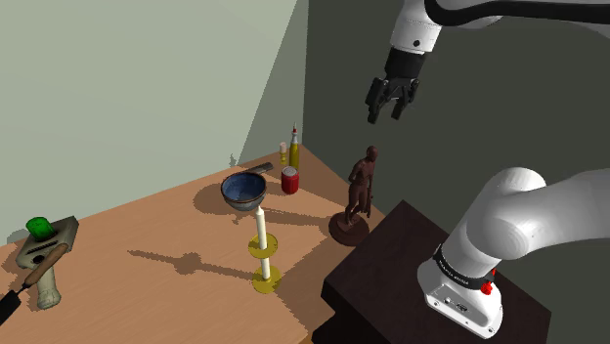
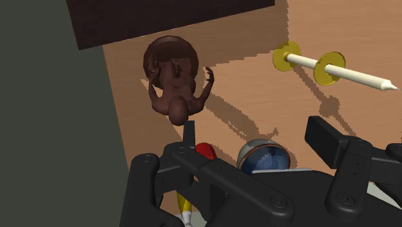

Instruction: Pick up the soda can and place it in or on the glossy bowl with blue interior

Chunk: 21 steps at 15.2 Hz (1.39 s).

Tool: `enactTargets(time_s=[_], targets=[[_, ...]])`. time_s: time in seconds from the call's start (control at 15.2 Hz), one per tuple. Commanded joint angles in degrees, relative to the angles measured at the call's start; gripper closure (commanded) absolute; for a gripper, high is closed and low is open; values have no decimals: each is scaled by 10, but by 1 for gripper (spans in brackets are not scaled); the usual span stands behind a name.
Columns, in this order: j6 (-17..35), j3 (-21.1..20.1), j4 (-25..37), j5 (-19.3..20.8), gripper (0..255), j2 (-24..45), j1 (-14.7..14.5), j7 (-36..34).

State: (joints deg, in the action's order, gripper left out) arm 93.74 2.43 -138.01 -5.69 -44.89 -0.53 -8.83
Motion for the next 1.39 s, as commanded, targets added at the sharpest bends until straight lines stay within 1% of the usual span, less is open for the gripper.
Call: enactTargets(time_s=[0.0, 0.33, 0.66, 0.99, 1.32], targets=[[0, 0, 0, 0, 0, 0, 0, 0], [96, -10, -18, -2, 0, 81, 0, -6], [187, -18, -16, -2, 0, 178, -1, -13], [268, -24, 6, -1, 0, 284, 0, -21], [334, -28, 48, 4, 0, 397, 0, -32]])
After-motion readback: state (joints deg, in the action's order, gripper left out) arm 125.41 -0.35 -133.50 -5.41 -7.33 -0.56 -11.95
